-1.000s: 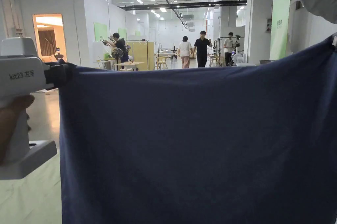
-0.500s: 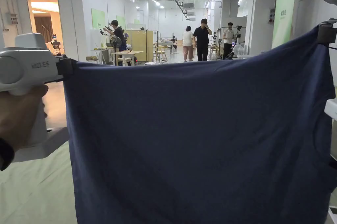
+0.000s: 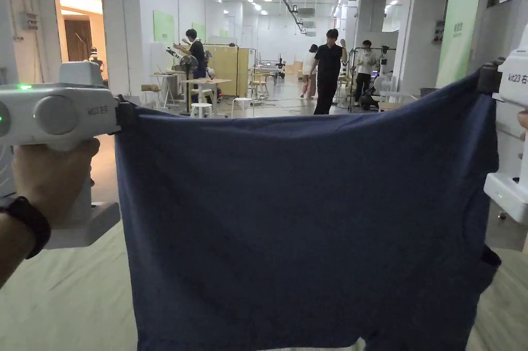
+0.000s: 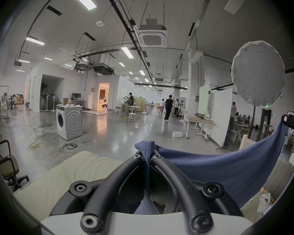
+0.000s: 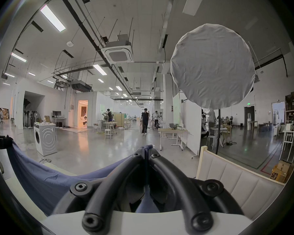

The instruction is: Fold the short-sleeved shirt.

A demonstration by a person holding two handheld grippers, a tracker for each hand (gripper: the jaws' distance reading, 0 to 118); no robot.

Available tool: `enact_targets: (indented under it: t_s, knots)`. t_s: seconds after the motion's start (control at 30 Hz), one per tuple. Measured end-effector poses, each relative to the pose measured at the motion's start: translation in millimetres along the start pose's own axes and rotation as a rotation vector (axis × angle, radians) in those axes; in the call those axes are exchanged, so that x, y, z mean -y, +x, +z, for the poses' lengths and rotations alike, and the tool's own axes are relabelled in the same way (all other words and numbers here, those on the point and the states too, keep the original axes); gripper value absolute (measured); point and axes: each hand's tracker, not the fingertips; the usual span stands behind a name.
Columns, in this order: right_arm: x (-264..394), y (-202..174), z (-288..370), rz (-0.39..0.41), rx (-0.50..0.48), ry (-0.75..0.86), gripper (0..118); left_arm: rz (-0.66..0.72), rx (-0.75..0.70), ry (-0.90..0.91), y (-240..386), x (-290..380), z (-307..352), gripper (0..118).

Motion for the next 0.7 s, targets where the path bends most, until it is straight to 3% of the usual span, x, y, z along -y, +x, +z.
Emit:
enact_targets:
  t_s: [0.1, 0.2, 0.33, 0.4, 0.43, 0.57, 0.63, 0.67, 0.7]
  knots:
    - [35, -3, -1, -0.022, -0.027, -0.063, 3, 0.041, 0.043, -0.049, -4, 34, -8, 5]
    - [82, -9, 4, 0.064, -0.041, -0.105, 3, 0.042, 0.067, -0.177, -6, 88, -16, 5]
    - [154, -10, 21, -0.038, -0.086, -0.282, 3, 0.125, 0.079, -0.267, -14, 161, -7, 5]
    - [185, -5, 62, -0.076, -0.138, -0.180, 3, 0.222, 0.114, -0.292, -23, 188, 13, 5]
    - [195, -9, 81, -0.071, -0.167, -0.207, 3, 0.255, 0.151, -0.286, -29, 204, 29, 5]
    - [241, 0, 153, -0.092, -0.206, -0.296, 3, 0.181, 0.213, -0.374, -37, 257, 89, 5]
    - [267, 9, 190, -0.140, -0.217, -0.326, 3, 0.142, 0.212, -0.416, -43, 295, 129, 5]
    - [292, 14, 214, -0.269, -0.257, -0.437, 3, 0.154, 0.217, -0.456, -47, 312, 146, 5]
    - [306, 16, 238, -0.249, -0.214, -0.423, 3, 0.176, 0.212, -0.448, -51, 330, 164, 5]
